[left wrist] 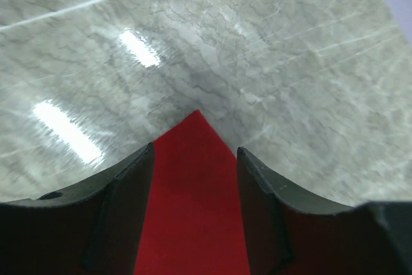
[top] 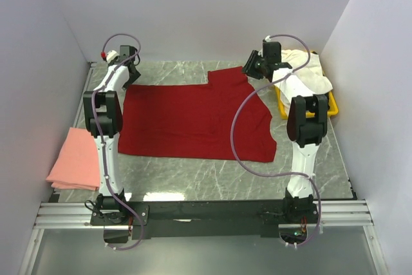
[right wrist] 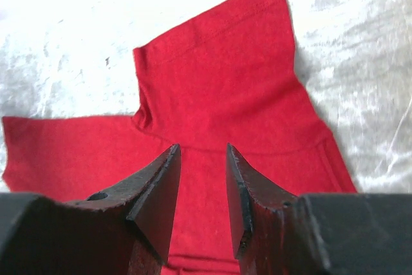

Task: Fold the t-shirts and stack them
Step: Fold the tshirt

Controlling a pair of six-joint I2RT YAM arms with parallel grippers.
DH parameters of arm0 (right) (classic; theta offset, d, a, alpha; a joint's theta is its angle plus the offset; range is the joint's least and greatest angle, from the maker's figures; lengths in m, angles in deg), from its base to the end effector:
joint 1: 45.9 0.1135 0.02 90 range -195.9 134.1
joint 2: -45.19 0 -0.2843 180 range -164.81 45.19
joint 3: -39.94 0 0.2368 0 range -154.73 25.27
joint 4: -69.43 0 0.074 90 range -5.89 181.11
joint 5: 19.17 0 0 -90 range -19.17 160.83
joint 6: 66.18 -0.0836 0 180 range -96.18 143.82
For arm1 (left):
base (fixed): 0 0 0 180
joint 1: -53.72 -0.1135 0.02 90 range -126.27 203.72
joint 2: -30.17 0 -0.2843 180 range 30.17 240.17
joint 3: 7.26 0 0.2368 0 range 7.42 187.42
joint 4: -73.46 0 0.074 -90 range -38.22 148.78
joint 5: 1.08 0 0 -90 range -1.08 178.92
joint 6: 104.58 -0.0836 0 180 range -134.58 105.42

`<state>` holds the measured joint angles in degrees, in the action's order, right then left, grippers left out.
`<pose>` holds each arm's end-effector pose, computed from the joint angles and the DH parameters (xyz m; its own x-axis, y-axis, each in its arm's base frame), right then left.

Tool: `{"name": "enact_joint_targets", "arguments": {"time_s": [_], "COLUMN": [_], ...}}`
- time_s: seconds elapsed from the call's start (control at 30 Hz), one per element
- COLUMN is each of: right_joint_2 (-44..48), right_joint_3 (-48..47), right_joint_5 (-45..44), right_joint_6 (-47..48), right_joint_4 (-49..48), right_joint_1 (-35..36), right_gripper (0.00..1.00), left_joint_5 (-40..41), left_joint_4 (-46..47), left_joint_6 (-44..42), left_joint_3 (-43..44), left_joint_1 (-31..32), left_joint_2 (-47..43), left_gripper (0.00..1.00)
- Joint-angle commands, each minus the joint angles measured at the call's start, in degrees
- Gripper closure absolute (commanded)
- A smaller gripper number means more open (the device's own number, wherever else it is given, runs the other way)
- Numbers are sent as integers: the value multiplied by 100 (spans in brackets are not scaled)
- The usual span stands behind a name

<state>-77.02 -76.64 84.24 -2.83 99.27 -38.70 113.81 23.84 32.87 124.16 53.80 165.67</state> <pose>0.5271 0.0861 0.2407 -0.6533 0.3572 -0.6675 -0.0182 0.8740 0.4856 0.5477 0.0344 0.1752 -0.3624 -0.6678 -0.6502 -0.7614 0.6145 -0.2068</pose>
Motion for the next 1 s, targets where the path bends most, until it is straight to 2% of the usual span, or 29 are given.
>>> {"name": "enact_joint_targets", "arguments": {"time_s": [0.0, 0.3, 0.6, 0.77, 0.97], "right_joint_2": [-250, -953, -1129, -1147, -1200], "right_joint_3": [-496, -1050, -1085, -1103, -1112], "right_joint_5": [39, 100, 179, 267, 338], "right_joint_6": [204, 240, 213, 187, 152], "right_joint_4": [145, 347, 304, 295, 286], "right_joint_1": [-8, -26, -105, -166, -210], "right_gripper": [59, 59, 59, 59, 59], "left_joint_5": [-10, 16, 130, 543, 816], "left_joint_4": [163, 172, 215, 356, 225], "left_joint_6": [-112, -7, -112, -524, -1017], "left_joint_3": [357, 726, 674, 700, 1078], "left_joint_1": [10, 10, 10, 45, 238], "left_joint_2": [204, 556, 398, 240, 512], "left_gripper": [41, 46, 45, 45, 45]}}
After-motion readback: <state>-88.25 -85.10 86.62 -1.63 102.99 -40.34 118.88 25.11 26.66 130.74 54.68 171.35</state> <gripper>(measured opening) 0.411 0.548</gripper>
